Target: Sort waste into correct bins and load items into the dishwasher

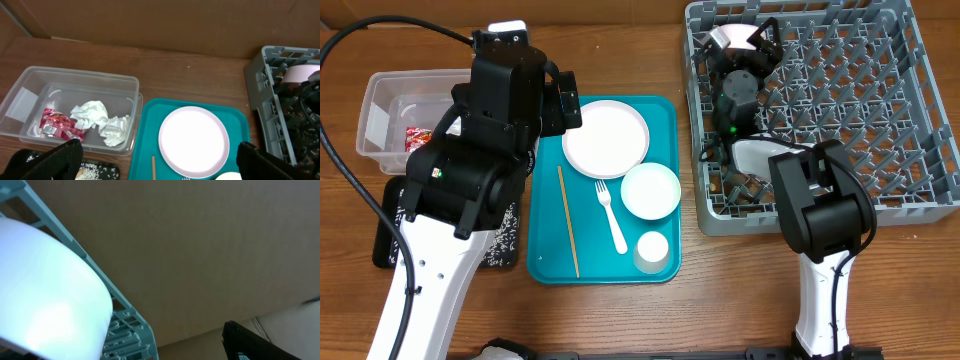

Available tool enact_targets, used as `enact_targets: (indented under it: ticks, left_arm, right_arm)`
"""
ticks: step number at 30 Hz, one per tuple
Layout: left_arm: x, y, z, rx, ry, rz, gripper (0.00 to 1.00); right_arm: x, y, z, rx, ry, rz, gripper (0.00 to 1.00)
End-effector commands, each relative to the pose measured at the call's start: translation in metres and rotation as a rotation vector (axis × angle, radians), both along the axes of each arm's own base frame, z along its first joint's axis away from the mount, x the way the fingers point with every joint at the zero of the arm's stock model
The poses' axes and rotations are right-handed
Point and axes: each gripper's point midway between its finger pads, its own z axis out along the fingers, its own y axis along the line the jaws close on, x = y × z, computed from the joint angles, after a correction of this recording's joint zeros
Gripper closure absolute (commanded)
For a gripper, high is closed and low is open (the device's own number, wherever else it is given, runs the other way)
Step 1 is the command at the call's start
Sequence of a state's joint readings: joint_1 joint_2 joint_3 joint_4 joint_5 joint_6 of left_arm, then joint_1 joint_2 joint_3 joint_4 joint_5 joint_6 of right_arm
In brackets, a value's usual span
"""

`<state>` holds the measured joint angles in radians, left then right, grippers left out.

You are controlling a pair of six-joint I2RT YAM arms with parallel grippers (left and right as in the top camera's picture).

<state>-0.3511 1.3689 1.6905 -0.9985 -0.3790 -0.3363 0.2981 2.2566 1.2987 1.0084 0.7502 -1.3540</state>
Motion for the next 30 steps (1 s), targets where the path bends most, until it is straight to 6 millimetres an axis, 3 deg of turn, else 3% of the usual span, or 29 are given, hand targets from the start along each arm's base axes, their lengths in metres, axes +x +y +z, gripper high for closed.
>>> enact_targets:
  ticks: [1, 10, 16, 22, 27, 30]
  left_arm:
    - [-0.001, 0.004, 0.012, 0.005, -0.032, 0.007, 0.0]
    - [-0.001, 0.004, 0.012, 0.005, -0.032, 0.008, 0.0]
    - [-0.001, 0.004, 0.012, 0.005, -0.032, 0.007, 0.0]
    - [-0.001, 0.004, 0.012, 0.006, -0.032, 0.008, 0.0]
    - [-0.001, 0.004, 0.012, 0.006, -0.032, 0.008, 0.0]
    - [-0.001, 0.004, 0.012, 0.005, -0.032, 0.007, 0.0]
  right_arm:
    - [-0.012, 0.007, 0.019, 0.032, -0.041, -0.04, 0.12]
    - [-0.031, 0.015, 0.063, 0.104, -0.049, -0.07, 0.09]
    - [-0.045, 0.002, 0.066, 0.207, 0.013, -0.125, 0.09]
    - [-0.063, -0.009, 0.061, 0.307, 0.073, -0.176, 0.02]
    - [-0.079, -0.007, 0.042, 0.516, 0.186, -0.142, 0.05]
    - [-0.084, 0.008, 0.037, 0.714, 0.33, -0.075, 0.09]
